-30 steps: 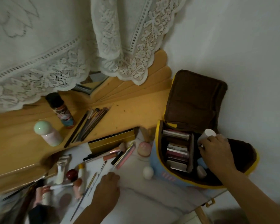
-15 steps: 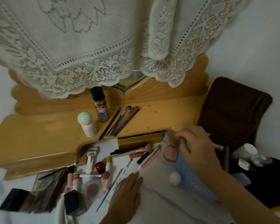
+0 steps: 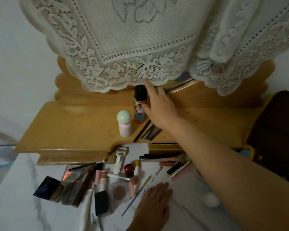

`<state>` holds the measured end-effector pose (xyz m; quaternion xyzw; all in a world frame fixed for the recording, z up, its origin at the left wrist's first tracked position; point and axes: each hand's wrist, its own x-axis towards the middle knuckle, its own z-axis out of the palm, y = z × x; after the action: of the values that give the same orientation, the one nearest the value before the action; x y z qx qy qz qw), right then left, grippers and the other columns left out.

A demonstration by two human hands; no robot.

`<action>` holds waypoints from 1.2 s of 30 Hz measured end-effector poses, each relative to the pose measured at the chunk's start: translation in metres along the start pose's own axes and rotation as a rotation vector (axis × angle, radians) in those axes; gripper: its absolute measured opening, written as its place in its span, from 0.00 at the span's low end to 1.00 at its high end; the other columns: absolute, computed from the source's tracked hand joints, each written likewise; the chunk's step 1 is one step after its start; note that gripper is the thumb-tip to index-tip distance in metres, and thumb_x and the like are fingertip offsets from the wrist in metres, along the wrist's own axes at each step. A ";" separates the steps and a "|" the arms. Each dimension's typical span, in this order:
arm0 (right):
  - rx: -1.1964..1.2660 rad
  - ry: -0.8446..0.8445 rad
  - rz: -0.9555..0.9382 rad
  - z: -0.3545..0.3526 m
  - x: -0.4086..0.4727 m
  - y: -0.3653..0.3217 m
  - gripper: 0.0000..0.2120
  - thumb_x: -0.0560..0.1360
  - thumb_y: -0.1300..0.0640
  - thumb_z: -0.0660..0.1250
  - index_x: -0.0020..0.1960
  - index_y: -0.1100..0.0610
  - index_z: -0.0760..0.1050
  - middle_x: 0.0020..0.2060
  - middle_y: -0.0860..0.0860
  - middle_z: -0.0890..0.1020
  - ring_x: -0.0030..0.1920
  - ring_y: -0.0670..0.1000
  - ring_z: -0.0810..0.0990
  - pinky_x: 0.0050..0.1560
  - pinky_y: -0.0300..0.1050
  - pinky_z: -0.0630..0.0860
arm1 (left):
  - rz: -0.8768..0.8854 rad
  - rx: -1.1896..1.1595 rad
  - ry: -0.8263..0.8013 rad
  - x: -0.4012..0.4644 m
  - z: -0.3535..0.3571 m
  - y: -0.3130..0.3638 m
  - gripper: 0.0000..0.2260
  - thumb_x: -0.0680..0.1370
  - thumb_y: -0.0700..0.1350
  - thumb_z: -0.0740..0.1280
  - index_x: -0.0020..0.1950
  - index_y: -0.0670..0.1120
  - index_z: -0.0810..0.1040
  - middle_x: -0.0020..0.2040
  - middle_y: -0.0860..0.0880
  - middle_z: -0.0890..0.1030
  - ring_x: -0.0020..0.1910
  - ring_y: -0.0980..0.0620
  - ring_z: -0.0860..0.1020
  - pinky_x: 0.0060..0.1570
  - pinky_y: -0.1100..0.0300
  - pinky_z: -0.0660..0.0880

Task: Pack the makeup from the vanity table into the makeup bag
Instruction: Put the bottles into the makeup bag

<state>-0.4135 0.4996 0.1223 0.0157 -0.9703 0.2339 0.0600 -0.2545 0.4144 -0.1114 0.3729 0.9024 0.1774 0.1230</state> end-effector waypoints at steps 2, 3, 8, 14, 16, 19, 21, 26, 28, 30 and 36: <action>0.023 -0.007 -0.006 0.005 0.015 -0.005 0.32 0.78 0.54 0.61 0.75 0.45 0.48 0.69 0.57 0.63 0.65 0.58 0.68 0.61 0.52 0.70 | -0.010 0.007 0.001 -0.002 -0.002 0.001 0.23 0.67 0.59 0.57 0.59 0.58 0.78 0.60 0.58 0.79 0.58 0.60 0.78 0.54 0.64 0.76; 0.024 -0.016 -0.006 0.006 0.020 -0.007 0.30 0.78 0.54 0.61 0.75 0.46 0.51 0.69 0.57 0.64 0.65 0.59 0.69 0.60 0.51 0.71 | -0.017 0.010 0.000 -0.002 -0.003 0.002 0.23 0.67 0.60 0.58 0.59 0.59 0.78 0.61 0.59 0.79 0.58 0.61 0.78 0.54 0.64 0.76; 0.021 -0.029 -0.019 0.005 0.027 -0.013 0.22 0.77 0.56 0.63 0.68 0.54 0.61 0.61 0.59 0.75 0.59 0.58 0.76 0.52 0.49 0.74 | -0.011 0.023 0.026 -0.006 -0.004 0.002 0.23 0.67 0.58 0.59 0.61 0.57 0.77 0.62 0.58 0.78 0.60 0.60 0.77 0.56 0.62 0.75; 0.156 0.282 -0.072 -0.043 -0.015 -0.011 0.20 0.76 0.56 0.64 0.66 0.56 0.64 0.56 0.54 0.77 0.55 0.52 0.77 0.50 0.47 0.79 | -0.009 0.023 0.024 -0.007 -0.005 0.003 0.22 0.68 0.57 0.58 0.60 0.57 0.77 0.62 0.57 0.78 0.61 0.59 0.74 0.56 0.61 0.76; 0.191 0.361 -0.090 -0.063 -0.040 0.001 0.20 0.75 0.55 0.65 0.65 0.57 0.66 0.50 0.51 0.77 0.49 0.48 0.79 0.46 0.44 0.80 | 0.007 0.026 0.004 -0.008 -0.004 0.003 0.23 0.68 0.56 0.58 0.62 0.55 0.75 0.61 0.56 0.79 0.62 0.57 0.69 0.61 0.60 0.72; 0.197 0.411 -0.010 -0.088 -0.084 0.026 0.19 0.74 0.54 0.67 0.63 0.55 0.67 0.46 0.45 0.74 0.45 0.44 0.77 0.45 0.43 0.80 | 0.000 0.046 -0.010 -0.011 -0.009 0.006 0.23 0.69 0.54 0.57 0.64 0.53 0.70 0.62 0.54 0.79 0.63 0.56 0.67 0.68 0.61 0.55; 0.180 0.425 0.072 -0.103 -0.118 0.046 0.18 0.74 0.54 0.67 0.62 0.54 0.68 0.44 0.45 0.74 0.44 0.43 0.77 0.46 0.44 0.80 | -0.017 0.066 0.047 -0.011 -0.010 0.008 0.20 0.72 0.53 0.56 0.63 0.52 0.73 0.61 0.52 0.79 0.62 0.55 0.67 0.70 0.63 0.47; 0.128 0.507 0.309 -0.142 -0.203 0.098 0.18 0.72 0.53 0.69 0.60 0.50 0.70 0.40 0.37 0.75 0.39 0.37 0.77 0.39 0.28 0.73 | -0.040 0.082 0.112 -0.002 -0.006 0.007 0.20 0.69 0.51 0.55 0.59 0.50 0.73 0.56 0.49 0.82 0.56 0.53 0.70 0.51 0.58 0.76; 0.099 0.540 0.420 -0.158 -0.235 0.119 0.18 0.72 0.54 0.69 0.61 0.51 0.70 0.41 0.42 0.76 0.40 0.41 0.77 0.39 0.31 0.72 | -0.070 0.082 0.068 0.007 -0.013 0.011 0.20 0.64 0.50 0.55 0.51 0.48 0.79 0.49 0.46 0.84 0.51 0.49 0.76 0.40 0.54 0.80; 0.076 0.561 0.523 -0.172 -0.262 0.137 0.18 0.73 0.55 0.69 0.61 0.51 0.70 0.44 0.46 0.76 0.39 0.46 0.76 0.41 0.38 0.70 | -0.129 -0.003 0.064 0.017 -0.032 0.028 0.15 0.66 0.45 0.58 0.45 0.45 0.83 0.45 0.45 0.84 0.44 0.45 0.82 0.43 0.52 0.80; 0.048 0.562 0.725 -0.193 -0.314 0.187 0.15 0.73 0.58 0.69 0.57 0.51 0.69 0.46 0.50 0.75 0.40 0.52 0.76 0.39 0.43 0.72 | -0.127 -0.329 0.267 0.055 -0.084 0.115 0.13 0.75 0.35 0.65 0.59 0.41 0.77 0.56 0.42 0.80 0.55 0.45 0.78 0.54 0.58 0.71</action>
<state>-0.0914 0.7545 0.1691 -0.3872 -0.8536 0.2576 0.2347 -0.2498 0.5105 0.0070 0.2635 0.8912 0.3620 0.0723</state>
